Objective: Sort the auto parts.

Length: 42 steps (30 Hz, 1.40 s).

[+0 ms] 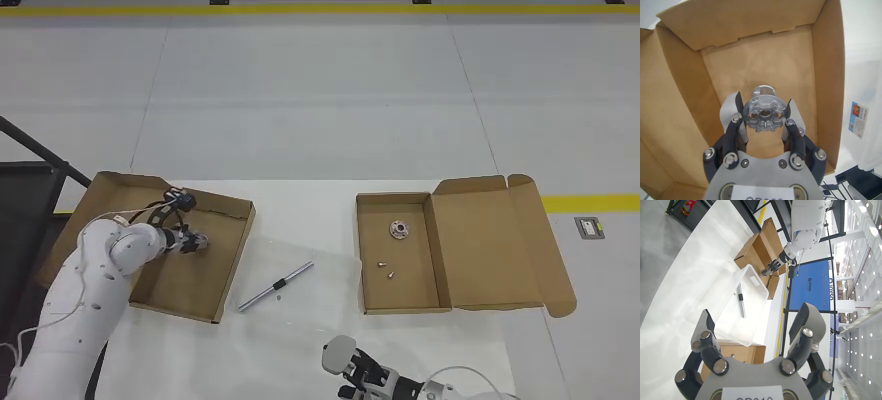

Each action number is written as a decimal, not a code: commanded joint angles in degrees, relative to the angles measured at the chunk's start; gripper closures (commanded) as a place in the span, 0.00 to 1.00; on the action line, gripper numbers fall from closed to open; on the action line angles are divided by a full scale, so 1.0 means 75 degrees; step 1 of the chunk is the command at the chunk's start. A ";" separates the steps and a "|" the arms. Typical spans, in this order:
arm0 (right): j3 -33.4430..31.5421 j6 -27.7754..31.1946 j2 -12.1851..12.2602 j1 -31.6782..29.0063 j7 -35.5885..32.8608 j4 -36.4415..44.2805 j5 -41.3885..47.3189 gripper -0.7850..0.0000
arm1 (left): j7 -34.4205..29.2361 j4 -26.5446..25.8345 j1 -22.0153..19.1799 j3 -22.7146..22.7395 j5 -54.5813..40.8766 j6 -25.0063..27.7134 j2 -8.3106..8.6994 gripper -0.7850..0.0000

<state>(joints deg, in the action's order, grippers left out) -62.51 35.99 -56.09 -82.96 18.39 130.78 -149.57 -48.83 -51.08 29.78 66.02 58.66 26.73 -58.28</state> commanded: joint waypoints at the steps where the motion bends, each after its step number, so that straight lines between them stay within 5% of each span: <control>1: 0.0000 0.0000 0.0000 0.0000 0.0000 0.0000 0.0000 0.00 | 0.0034 0.0102 -0.0061 -0.0150 0.0166 -0.0217 -0.0044 1.00; 18: 0.0000 0.0000 0.0000 0.0000 0.0000 0.0000 0.0000 0.00 | -0.0151 0.0655 -0.0578 -0.0769 0.0604 -0.0386 -0.0256 1.00; 20: 0.0000 0.0000 0.0000 0.0000 0.0000 0.0000 0.0000 0.00 | -0.0194 0.0656 -0.0581 -0.0787 0.0576 -0.0402 -0.0268 0.72; 22: 0.0000 0.0000 0.0000 0.0000 0.0000 0.0000 0.0000 0.00 | -0.0211 0.0648 -0.0569 -0.0825 0.0568 -0.0439 -0.0285 0.55; 24: 0.0000 0.0000 0.0000 0.0000 0.0000 0.0000 0.0000 0.00 | -0.0222 0.0653 -0.0567 -0.0850 0.0548 -0.0463 -0.0301 0.13; 25: 0.0000 0.0000 0.0000 0.0000 0.0000 0.0000 0.0000 0.00 | -0.0226 0.0669 -0.0566 -0.0853 0.0498 -0.0465 -0.0310 0.00; 35: 0.0000 0.0000 0.0000 0.0000 0.0000 0.0000 0.0000 0.00 | -0.0157 0.0557 -0.0586 -0.0553 0.0231 -0.0371 -0.0228 0.00; 42: 0.0000 0.0000 0.0000 0.0000 0.0000 0.0000 0.0000 0.00 | -0.0427 -0.1421 0.0048 0.0242 -0.0121 -0.0048 0.0086 0.00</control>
<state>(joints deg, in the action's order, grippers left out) -62.51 35.99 -56.09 -82.96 18.39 130.78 -149.57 -51.45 -58.00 28.83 66.68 58.54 25.87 -58.04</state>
